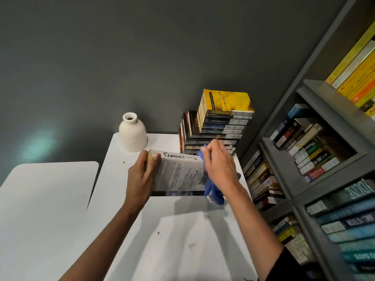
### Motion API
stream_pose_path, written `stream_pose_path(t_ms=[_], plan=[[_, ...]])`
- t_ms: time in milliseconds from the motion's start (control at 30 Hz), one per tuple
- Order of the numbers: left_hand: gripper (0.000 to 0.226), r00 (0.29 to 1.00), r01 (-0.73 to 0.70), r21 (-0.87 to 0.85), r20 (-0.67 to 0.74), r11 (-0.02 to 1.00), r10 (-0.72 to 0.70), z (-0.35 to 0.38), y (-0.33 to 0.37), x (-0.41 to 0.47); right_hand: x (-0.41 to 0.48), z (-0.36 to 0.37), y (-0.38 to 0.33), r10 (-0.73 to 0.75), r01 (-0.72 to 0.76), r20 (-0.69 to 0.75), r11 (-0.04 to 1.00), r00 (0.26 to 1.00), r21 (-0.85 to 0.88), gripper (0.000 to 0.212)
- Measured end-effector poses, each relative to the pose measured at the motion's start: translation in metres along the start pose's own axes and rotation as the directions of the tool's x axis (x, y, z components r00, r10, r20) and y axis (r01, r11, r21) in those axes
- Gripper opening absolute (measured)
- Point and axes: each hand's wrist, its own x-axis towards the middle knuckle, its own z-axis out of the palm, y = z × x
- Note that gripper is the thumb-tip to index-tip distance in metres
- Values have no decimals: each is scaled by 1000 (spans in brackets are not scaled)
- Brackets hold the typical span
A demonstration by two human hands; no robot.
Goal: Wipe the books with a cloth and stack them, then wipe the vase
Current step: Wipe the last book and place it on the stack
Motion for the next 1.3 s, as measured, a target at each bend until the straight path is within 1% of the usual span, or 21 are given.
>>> stream_pose_path(t_ms=[67, 133, 267, 300, 333, 367, 433, 467, 567, 600, 633, 700, 767, 833, 900, 967, 1033, 1067, 1133, 1200, 1300], plan=[[38, 999, -47, 73, 24, 996, 45, 7, 2, 0, -4, 16, -16, -77, 78, 30, 996, 997, -52, 24], [38, 998, -53, 98, 35, 994, 50, 13, 1, -1, -8, 26, -37, -163, 162, 10, 986, 987, 29, 24], [64, 996, 62, -58, -63, 996, -65, 18, 0, -5, -25, 43, -62, -360, 400, -191, 884, 913, 243, 18], [65, 991, 99, -105, -80, 990, -107, 18, 2, -6, -29, 47, -59, -387, 437, -221, 860, 895, 264, 20], [65, 982, 148, -156, -93, 977, -164, 19, 2, -7, -33, 50, -53, -412, 465, -240, 851, 879, 245, 22], [65, 968, 202, -199, -107, 959, -226, 19, 1, -7, -36, 53, -44, -433, 485, -261, 855, 863, 183, 25], [69, 938, 283, -238, -132, 929, -319, 17, -1, -5, -35, 55, -19, -419, 460, -334, 887, 844, 49, 25], [69, 930, 301, -238, -140, 923, -339, 17, -3, -4, -31, 52, -8, -363, 408, -379, 912, 851, 43, 23], [60, 916, 332, -262, -140, 906, -376, 19, 0, -3, -17, 47, 0, -127, 224, -466, 961, 876, 159, 16], [56, 910, 347, -283, -130, 894, -395, 21, 2, -2, -16, 48, -7, -105, 210, -468, 961, 877, 178, 16], [53, 904, 359, -312, -119, 880, -411, 22, 4, 0, -17, 51, -19, -129, 236, -462, 955, 878, 181, 18], [50, 900, 357, -368, -110, 859, -421, 24, 8, 5, -28, 58, -46, -263, 358, -408, 917, 874, 176, 24], [48, 902, 337, -394, -126, 855, -414, 23, 11, 7, -45, 66, -62, -398, 467, -322, 867, 859, 175, 29], [48, 890, 350, -435, -123, 830, -440, 19, 12, 7, -55, 67, -59, -468, 521, -273, 836, 841, 173, 30], [50, 860, 398, -458, -115, 795, -497, 13, 9, 6, -49, 60, -38, -454, 506, -314, 856, 834, 106, 26], [53, 838, 435, -451, -113, 779, -534, 9, 6, 5, -31, 47, -11, -344, 391, -393, 919, 853, 46, 22], [54, 848, 429, -426, -113, 796, -518, 10, 7, 2, -13, 36, 8, -227, 278, -444, 959, 867, 51, 22], [55, 852, 429, -422, -104, 799, -512, 13, 10, 1, -9, 35, 9, -208, 258, -451, 965, 868, 52, 23], [55, 840, 443, -454, -89, 773, -535, 19, 14, 4, -14, 44, -7, -253, 304, -428, 951, 868, 54, 26], [57, 827, 440, -493, -103, 751, -553, 23, 15, 7, -34, 61, -34, -355, 408, -368, 910, 860, 75, 27], [55, 847, 410, -486, -112, 772, -520, 23, 14, 5, -63, 74, -51, -446, 492, -251, 855, 859, 165, 25]])
